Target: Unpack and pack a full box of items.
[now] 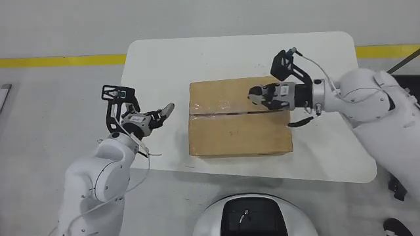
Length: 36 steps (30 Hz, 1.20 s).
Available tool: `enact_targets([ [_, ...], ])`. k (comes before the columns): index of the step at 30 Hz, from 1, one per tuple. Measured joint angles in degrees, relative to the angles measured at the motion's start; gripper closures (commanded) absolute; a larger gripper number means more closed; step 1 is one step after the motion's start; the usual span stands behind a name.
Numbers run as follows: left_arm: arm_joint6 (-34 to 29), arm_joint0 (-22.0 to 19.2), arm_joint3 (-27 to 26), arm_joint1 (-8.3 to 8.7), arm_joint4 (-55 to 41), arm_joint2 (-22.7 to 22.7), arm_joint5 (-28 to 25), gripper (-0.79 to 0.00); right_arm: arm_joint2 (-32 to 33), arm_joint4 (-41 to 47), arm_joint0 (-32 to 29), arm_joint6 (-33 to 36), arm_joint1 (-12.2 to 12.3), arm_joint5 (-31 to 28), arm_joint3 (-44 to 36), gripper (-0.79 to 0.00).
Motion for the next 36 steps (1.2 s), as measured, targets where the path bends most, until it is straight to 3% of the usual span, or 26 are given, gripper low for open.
enact_targets([
  [8, 0.62, 2.19, -0.64, 0.18, -0.61, -2.12, -0.90, -0.785, -18.71, -1.75, 16.85, -0.18, -6.76, 0.29, 13.37, 0.000],
  [14, 0.61, 2.19, -0.63, 0.18, -0.60, -2.12, -0.89, -0.785, -25.95, -2.35, 22.95, -0.80, -10.86, 0.78, 22.06, 0.000],
  [17, 0.61, 2.19, -0.63, 0.18, -0.60, -2.12, -0.89, -0.785, -27.17, -2.17, 23.94, -0.12, -11.79, 0.52, 25.04, 0.000],
  [25, 0.61, 2.19, -0.63, 0.18, -0.60, -2.12, -0.89, -0.785, -24.70, -1.26, 22.48, 1.77, -10.86, -0.29, 26.13, 0.000],
  [36, 0.61, 2.19, -0.63, 0.18, -0.60, -2.12, -0.89, -0.785, -13.51, -1.43, 13.74, 6.64, -5.18, 1.20, 16.46, 0.000],
])
